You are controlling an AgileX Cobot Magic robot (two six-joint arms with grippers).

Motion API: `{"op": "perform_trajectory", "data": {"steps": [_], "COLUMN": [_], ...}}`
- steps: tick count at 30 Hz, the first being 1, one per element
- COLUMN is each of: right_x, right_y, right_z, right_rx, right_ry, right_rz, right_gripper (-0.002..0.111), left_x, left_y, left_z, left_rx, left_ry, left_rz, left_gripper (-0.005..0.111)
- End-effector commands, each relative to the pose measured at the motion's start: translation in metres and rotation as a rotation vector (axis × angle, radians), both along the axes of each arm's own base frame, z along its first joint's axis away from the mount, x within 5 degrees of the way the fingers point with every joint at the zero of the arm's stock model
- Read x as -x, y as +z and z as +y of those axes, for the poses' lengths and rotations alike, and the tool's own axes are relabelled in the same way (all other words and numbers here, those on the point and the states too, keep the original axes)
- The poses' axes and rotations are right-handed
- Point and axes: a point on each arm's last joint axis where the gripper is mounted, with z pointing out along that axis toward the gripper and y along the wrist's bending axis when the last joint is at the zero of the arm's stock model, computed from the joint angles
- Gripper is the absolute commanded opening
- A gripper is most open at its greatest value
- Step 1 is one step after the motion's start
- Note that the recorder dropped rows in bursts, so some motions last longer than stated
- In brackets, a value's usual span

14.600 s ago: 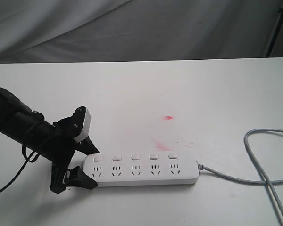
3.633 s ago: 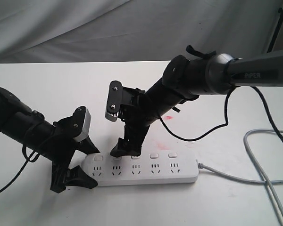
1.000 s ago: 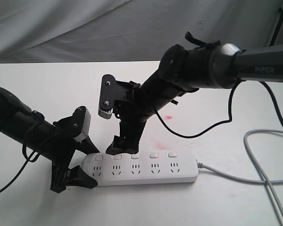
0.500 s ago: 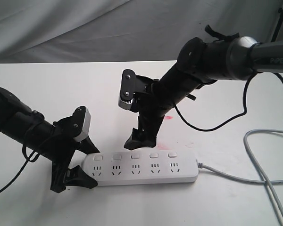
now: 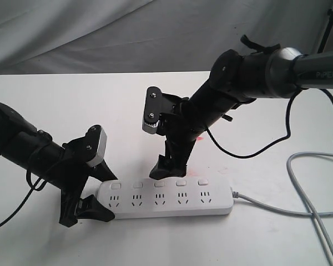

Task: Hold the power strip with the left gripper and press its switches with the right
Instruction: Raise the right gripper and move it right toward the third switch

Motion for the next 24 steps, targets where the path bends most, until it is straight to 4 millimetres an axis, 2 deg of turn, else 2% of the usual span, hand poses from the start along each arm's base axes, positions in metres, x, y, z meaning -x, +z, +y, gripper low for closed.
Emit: {"op": "perform_trajectory", "data": {"steps": [1, 24], "right_x": [-0.0011, 0.0005], "right_y": [-0.0047, -0.0094], "right_z": [-0.0030, -0.0044], "right_rx": [0.006, 0.018], "right_ry": [-0.009, -0.006], "right_rz": [0.003, -0.011], "right_gripper": [0.105, 0.105], "left_x": [-0.0013, -0.0013], "left_y": [-0.0010, -0.0010], "left_z": [0.0000, 0.0000], "left_rx": [-0.021, -0.021], "left_ry": [0.017, 0.017], "left_rz": [-0.025, -0.025], "left_gripper": [0.000, 0.000]}}
